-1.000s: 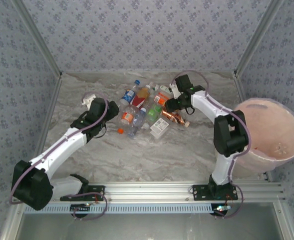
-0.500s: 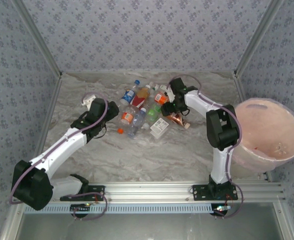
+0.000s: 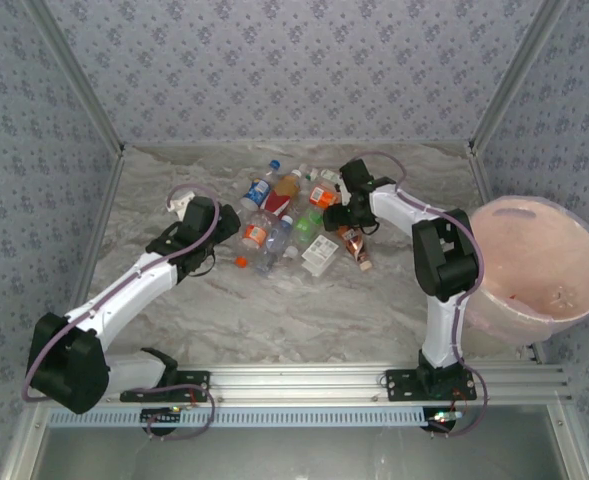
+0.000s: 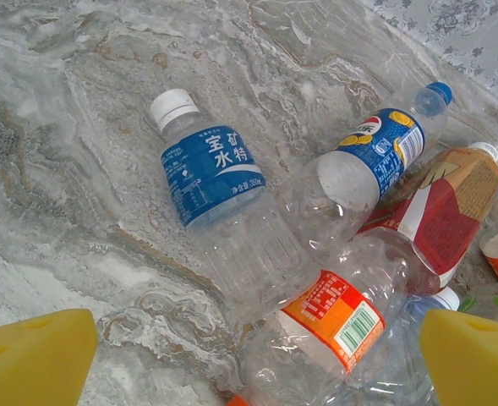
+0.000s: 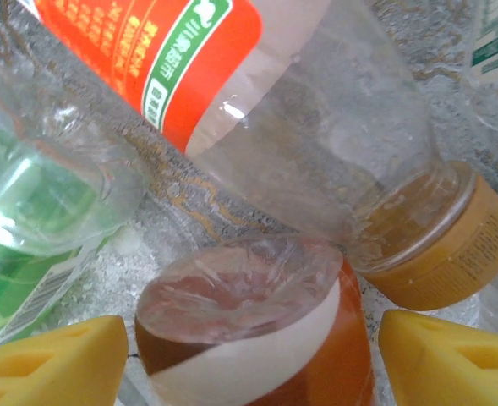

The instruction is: Put the plastic bottles in the bin

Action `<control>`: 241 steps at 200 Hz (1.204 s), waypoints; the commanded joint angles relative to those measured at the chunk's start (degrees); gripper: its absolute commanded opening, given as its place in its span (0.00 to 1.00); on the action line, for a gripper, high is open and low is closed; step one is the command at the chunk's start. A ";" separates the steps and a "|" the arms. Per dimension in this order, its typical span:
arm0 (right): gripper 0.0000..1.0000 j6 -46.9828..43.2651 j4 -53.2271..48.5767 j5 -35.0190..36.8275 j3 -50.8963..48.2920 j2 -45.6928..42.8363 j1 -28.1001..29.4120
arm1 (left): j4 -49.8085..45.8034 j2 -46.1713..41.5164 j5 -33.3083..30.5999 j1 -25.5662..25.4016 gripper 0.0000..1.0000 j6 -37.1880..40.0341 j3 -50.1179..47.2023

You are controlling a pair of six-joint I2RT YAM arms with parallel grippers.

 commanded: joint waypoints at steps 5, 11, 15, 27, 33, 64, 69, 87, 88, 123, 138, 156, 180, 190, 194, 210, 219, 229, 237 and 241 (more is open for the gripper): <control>0.74 6.08 -4.29 9.00 -1.61 2.61 0.99 | -0.03 0.12 0.50 0.54 0.98 -0.38 -0.17; 0.72 6.57 -4.31 9.53 -1.92 2.61 1.02 | -0.12 0.12 0.53 0.53 0.98 -0.38 -0.17; 0.71 6.85 -4.08 9.73 -2.25 2.47 0.97 | -0.12 0.12 0.66 0.56 0.98 -0.38 -0.15; 0.69 7.14 -3.23 9.78 -3.34 1.71 0.98 | -0.21 0.12 0.54 0.52 0.98 -0.32 -0.19; 0.68 7.31 -2.46 9.51 -3.90 1.20 0.97 | -0.22 0.12 0.54 0.54 0.98 -0.21 -0.19; 0.70 8.41 -1.72 9.55 -4.77 -0.74 0.94 | 0.01 0.38 0.62 0.57 0.98 -0.27 -0.06; 0.70 8.43 -1.60 9.85 -5.01 -1.31 0.98 | 0.04 0.46 0.75 0.57 0.98 -0.12 0.05; 0.71 8.46 -1.51 10.30 -5.67 -3.28 0.95 | -0.21 0.56 0.78 0.59 0.98 -0.03 0.19; 0.71 8.46 -1.52 10.31 -5.68 -3.37 0.94 | -0.21 0.56 0.78 0.58 0.98 -0.07 0.20; 0.76 9.55 -1.74 12.08 -7.15 -3.71 1.02 | 0.04 0.74 1.12 0.57 0.98 -0.06 -0.01; 0.74 10.13 -1.08 12.56 -8.03 -3.63 1.08 | 0.31 0.90 1.76 0.57 0.98 0.01 0.05; 0.69 10.30 -0.58 13.59 -8.50 -4.42 1.31 | 0.38 1.00 2.42 0.58 0.98 0.23 0.27; 0.60 9.87 0.90 15.43 -9.57 -6.94 1.47 | 0.32 1.00 2.61 0.57 0.98 0.28 0.09; 0.58 9.69 1.75 16.13 -10.20 -8.57 1.47 | 0.41 1.00 2.75 0.57 0.98 0.23 -0.05; 0.57 9.61 2.06 16.40 -10.55 -9.21 1.40 | 0.49 0.96 2.78 0.60 0.98 0.22 -0.06; 0.54 9.11 3.26 17.61 -11.64 -11.74 1.51 | 0.73 1.07 2.93 0.57 0.98 0.08 -0.24; 0.54 8.59 4.16 18.50 -12.23 -13.10 1.63 | 0.76 1.22 3.05 0.61 0.98 0.04 -0.32; 0.52 7.92 5.00 19.06 -12.93 -15.13 1.91 | 0.84 1.26 3.25 0.58 0.98 0.05 -0.32; 0.51 7.54 5.46 19.52 -13.30 -16.89 2.29 | 0.89 1.39 3.44 0.59 0.98 -0.01 -0.24; 0.51 7.46 5.61 19.78 -13.40 -17.88 2.47 | 0.85 1.43 3.52 0.58 0.98 0.01 -0.15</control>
